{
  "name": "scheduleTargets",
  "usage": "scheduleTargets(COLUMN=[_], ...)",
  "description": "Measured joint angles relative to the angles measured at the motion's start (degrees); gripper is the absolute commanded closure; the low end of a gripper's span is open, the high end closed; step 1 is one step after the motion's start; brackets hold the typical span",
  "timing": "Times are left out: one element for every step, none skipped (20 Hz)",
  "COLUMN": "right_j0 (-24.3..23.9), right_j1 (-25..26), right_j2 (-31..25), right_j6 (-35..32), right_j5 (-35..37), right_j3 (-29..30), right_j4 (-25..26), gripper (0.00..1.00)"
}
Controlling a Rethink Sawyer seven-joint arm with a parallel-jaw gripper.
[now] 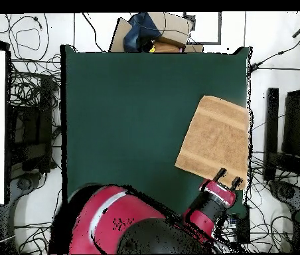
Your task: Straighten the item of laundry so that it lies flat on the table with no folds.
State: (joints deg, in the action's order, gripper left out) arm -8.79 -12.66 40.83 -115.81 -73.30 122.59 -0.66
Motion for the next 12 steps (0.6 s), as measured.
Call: scheduleTargets(right_j0=[1.61,2.31,3.23,5.19,6.19,6.75,7.94,8.56,8.97,9.62,9.97,9.86], right_j1=[-0.52,-0.71,-0.94,-1.54,-2.05,-2.39,-3.25,-3.77,-4.18,-5.16,-7.08,-7.91], right_j2=[0.22,0.32,0.46,0.78,0.91,0.97,0.98,0.98,0.98,0.96,0.68,0.36], right_j6=[0.00,0.00,0.00,0.00,0.00,0.00,0.00,0.00,0.00,0.00,0.00,0.01], right_j5=[2.33,3.36,4.78,8.52,10.99,12.56,16.66,19.24,21.10,25.01,31.14,33.23], right_j3=[-0.02,-0.08,-0.19,-0.74,-1.28,-1.71,-2.93,-3.76,-4.40,-5.72,-7.70,-8.32], right_j4=[0.01,0.02,0.02,0.59,1.46,2.17,4.13,5.57,6.70,9.19,13.46,15.09], gripper=[0.00,0.00,0.00,0.00,0.00,0.00,0.00,0.00,0.00,0.00,0.00,0.00])
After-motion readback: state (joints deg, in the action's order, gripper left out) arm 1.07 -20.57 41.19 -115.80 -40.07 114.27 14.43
